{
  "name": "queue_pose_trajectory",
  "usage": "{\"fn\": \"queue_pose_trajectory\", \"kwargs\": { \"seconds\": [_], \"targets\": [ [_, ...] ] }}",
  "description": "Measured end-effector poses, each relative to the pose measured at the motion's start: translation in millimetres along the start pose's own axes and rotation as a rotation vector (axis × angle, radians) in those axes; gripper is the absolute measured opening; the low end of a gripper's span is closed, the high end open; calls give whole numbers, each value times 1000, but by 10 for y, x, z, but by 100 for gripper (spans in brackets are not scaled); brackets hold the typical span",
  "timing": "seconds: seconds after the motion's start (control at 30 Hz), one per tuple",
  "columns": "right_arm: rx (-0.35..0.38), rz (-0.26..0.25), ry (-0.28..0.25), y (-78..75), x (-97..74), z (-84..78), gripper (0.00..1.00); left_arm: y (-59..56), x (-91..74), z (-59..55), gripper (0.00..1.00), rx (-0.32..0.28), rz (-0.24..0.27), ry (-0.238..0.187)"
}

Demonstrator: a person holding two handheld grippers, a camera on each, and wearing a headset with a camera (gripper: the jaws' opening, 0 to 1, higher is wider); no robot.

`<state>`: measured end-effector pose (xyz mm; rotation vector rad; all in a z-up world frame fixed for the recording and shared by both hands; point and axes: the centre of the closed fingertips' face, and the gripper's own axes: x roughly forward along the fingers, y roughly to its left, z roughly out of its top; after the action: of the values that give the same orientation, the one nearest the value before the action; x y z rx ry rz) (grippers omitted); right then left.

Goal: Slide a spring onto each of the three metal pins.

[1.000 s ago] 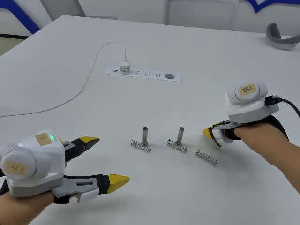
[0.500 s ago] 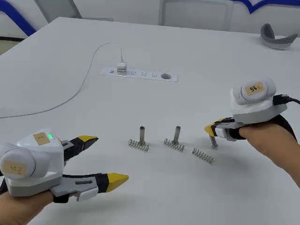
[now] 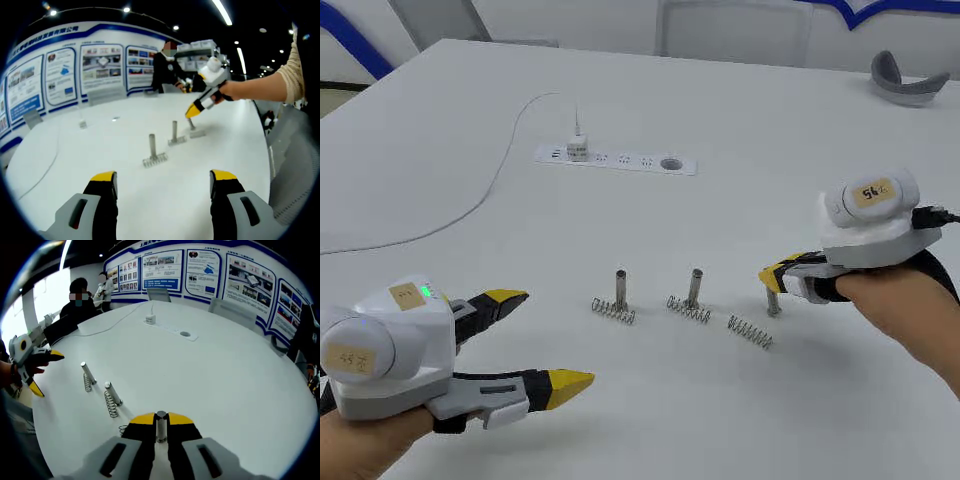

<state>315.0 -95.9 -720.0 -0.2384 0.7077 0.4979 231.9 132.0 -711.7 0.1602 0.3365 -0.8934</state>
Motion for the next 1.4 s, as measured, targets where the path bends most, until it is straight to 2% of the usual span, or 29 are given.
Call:
{"fn": "queue_pose_trajectory", "kwargs": {
  "seconds": [0.77,1.4],
  "targets": [
    [8,1,-30,16,-104,-60,9,-28,16,12,77,6,-6,-1],
    [13,-2,-44,1,-117,-83,9,-63,34,9,77,9,-14,3]
  ]
}}
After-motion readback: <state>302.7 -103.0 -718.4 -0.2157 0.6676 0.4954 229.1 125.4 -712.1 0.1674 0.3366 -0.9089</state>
